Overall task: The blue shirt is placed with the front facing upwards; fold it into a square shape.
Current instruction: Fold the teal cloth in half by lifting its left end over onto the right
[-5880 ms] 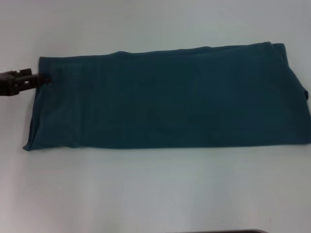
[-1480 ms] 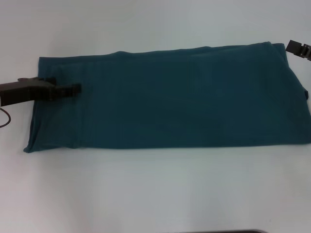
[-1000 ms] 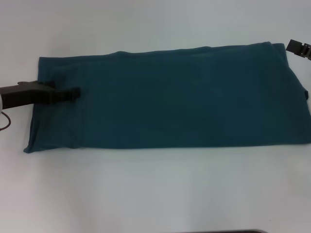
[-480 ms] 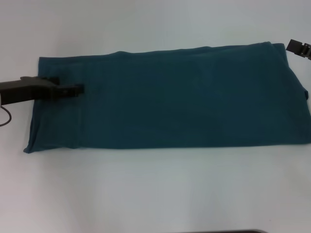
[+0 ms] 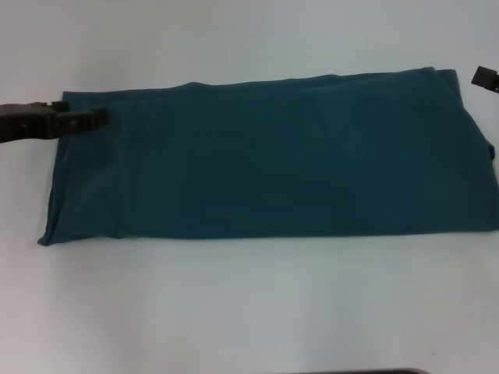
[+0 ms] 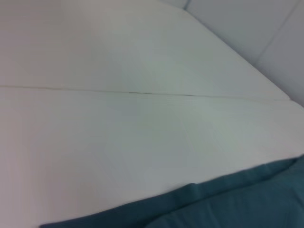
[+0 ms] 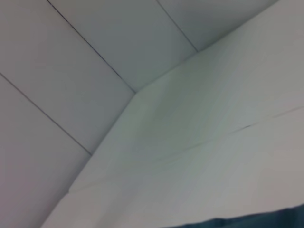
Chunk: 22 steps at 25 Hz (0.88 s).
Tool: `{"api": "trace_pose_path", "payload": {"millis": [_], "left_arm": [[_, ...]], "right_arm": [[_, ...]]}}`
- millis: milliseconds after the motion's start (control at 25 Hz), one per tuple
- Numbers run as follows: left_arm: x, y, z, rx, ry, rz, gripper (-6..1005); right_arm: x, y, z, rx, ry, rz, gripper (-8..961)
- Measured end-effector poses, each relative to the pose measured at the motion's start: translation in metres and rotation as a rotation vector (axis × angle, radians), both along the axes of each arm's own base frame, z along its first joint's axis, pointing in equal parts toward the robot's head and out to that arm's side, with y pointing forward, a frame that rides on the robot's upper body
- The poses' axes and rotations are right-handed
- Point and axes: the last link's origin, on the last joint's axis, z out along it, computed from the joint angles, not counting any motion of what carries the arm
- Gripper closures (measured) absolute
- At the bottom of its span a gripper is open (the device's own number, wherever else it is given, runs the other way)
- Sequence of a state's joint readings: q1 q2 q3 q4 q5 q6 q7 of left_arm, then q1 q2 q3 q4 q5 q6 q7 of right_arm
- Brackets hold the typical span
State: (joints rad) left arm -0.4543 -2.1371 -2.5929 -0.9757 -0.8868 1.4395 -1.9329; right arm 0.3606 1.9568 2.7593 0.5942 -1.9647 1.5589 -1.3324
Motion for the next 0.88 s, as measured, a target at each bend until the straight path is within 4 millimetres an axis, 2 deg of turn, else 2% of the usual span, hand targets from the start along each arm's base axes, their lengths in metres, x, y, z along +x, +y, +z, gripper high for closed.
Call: {"api": "trace_pose_path", "payload": {"millis": [400,680,880], "left_arm": [[-0.005,-0.003,0.008,-0.007,-0.014,0.038,65],[-0.006,-0.006,0.009,-0.026,-0.014,0.037,65],[-0.010,-0.008,0.009,-0.027,-0.017,0.057,65]], "right_arm": [[0.003,0.005,0.016,-0.137,-0.107,-0.086,189],[0.015,0.001,0.029,-0.207,-0.145,-0.229,190],[0.018,-0.003,0.033,-0.209,-0.139,-0.259,190]]}}
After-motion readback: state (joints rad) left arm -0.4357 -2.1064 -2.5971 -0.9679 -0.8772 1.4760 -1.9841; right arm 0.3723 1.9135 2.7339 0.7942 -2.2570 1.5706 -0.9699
